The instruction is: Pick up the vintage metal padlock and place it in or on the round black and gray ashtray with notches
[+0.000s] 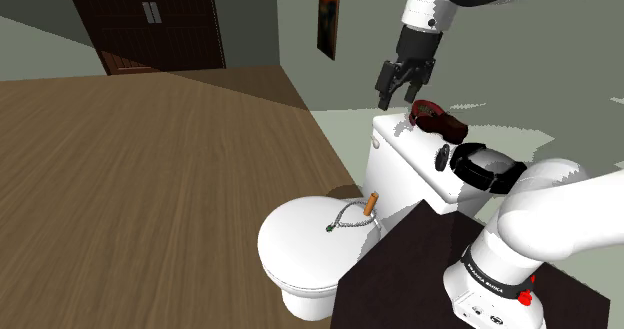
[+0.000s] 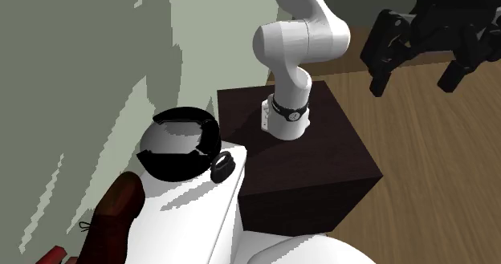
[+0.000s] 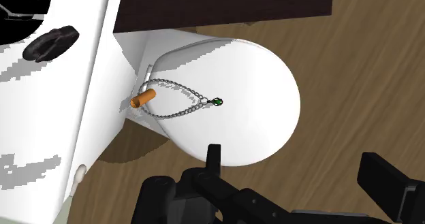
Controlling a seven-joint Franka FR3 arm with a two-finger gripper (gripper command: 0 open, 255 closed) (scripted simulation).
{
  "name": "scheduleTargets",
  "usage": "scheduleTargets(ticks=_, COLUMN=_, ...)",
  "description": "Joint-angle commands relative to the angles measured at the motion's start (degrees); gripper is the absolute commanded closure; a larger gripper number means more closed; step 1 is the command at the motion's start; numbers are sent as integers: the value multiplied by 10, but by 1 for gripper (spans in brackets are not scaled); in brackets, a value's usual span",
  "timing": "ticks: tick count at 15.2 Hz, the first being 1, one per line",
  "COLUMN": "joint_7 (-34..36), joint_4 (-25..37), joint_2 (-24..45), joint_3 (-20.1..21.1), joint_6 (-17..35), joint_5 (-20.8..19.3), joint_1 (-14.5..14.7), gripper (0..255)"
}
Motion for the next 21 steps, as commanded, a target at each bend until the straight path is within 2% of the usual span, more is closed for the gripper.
scheduleTargets(ticks=1, joint_7=0, joint_4=0, joint_2=0, joint_3=0, joint_6=0, joint_5=0, joint_1=0, gripper=0)
scheduleTargets(ticks=7, joint_7=-120, joint_4=-108, joint_2=-79, joint_3=-66, joint_6=33, joint_5=-59, joint_1=-4, gripper=0)
scheduleTargets(ticks=12, joint_7=-226, joint_4=-178, joint_2=-123, joint_3=-136, joint_6=66, joint_5=-126, joint_1=-22, gripper=0)
scheduleTargets(ticks=17, joint_7=-338, joint_4=-224, joint_2=-135, joint_3=-220, joint_6=113, joint_5=-204, joint_1=-50, gripper=0)
scheduleTargets(ticks=21, joint_7=-429, joint_4=-241, joint_2=-114, joint_3=-296, joint_6=165, joint_5=-269, joint_1=-72, gripper=0)
